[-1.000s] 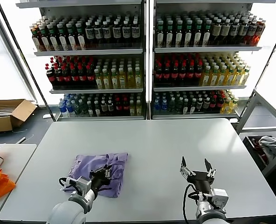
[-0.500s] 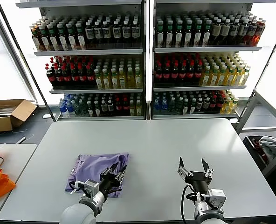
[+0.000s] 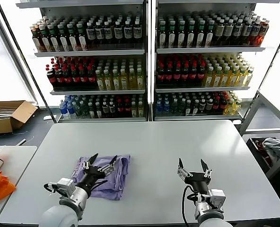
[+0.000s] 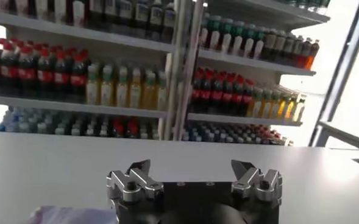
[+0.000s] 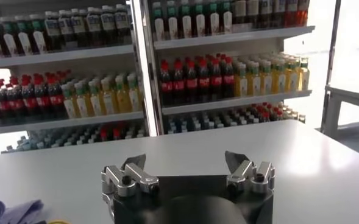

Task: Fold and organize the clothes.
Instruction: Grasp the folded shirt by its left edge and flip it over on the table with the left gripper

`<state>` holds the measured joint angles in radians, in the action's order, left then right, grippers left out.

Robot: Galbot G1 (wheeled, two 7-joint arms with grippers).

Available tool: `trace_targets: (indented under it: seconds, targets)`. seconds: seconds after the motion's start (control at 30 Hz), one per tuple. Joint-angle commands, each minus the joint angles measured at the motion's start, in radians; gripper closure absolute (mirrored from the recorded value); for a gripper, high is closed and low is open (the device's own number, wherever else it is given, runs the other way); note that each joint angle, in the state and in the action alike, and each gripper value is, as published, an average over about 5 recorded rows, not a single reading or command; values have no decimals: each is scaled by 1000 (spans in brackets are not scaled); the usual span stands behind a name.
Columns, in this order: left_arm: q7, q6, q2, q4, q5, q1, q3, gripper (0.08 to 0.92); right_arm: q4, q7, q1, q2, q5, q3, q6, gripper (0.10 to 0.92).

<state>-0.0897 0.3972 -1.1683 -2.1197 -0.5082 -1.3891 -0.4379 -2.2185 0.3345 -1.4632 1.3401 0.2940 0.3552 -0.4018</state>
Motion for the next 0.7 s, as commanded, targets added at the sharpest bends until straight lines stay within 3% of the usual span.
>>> trace_targets:
  seconds: [0.03, 0.7]
  targets:
    - [-15, -52, 56, 113, 238, -111, -250, 179, 32, 1, 30, -28, 35, -3, 9, 203]
    - [39, 40, 47, 181, 56, -70, -191, 177, 38, 2, 23, -33, 44, 11, 8, 203]
